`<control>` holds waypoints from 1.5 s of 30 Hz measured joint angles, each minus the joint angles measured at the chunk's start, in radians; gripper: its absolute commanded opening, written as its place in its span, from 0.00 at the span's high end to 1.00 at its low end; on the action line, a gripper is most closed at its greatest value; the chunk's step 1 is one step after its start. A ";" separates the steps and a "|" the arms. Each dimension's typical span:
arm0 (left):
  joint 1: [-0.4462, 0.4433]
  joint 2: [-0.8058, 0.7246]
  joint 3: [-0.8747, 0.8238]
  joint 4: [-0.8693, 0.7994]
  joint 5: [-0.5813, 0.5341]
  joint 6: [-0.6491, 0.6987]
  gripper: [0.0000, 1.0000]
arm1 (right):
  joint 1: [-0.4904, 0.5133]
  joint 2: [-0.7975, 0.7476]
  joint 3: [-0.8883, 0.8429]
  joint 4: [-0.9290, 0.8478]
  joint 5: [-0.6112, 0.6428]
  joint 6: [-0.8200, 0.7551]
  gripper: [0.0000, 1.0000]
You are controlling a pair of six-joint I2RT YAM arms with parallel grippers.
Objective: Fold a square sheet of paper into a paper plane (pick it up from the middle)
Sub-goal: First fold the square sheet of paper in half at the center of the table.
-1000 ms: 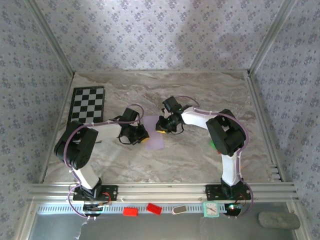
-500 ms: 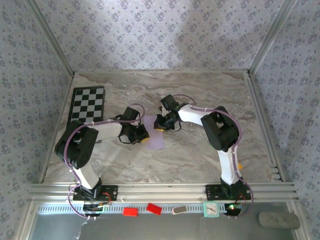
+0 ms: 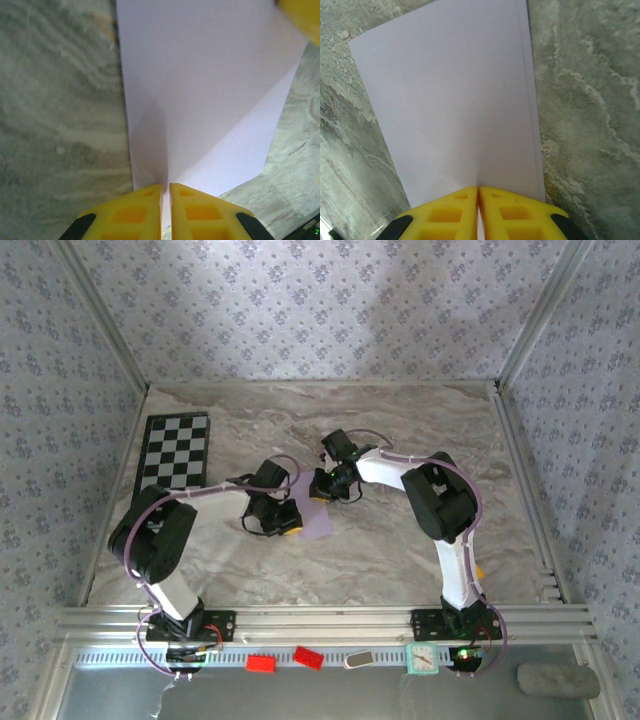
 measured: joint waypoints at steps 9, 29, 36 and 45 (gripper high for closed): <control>-0.020 -0.062 -0.061 -0.035 -0.018 0.006 0.88 | 0.000 0.000 0.000 0.000 0.003 0.011 0.87; 0.037 -0.134 0.028 -0.007 -0.073 -0.014 0.70 | -0.012 -0.083 -0.034 0.016 -0.019 0.025 0.64; 0.074 -0.049 0.029 0.137 -0.035 -0.092 0.67 | -0.041 -0.258 -0.181 0.030 -0.016 0.026 0.58; 0.103 0.045 0.033 0.217 -0.024 -0.143 0.66 | -0.048 -0.307 -0.320 0.014 -0.022 0.026 0.53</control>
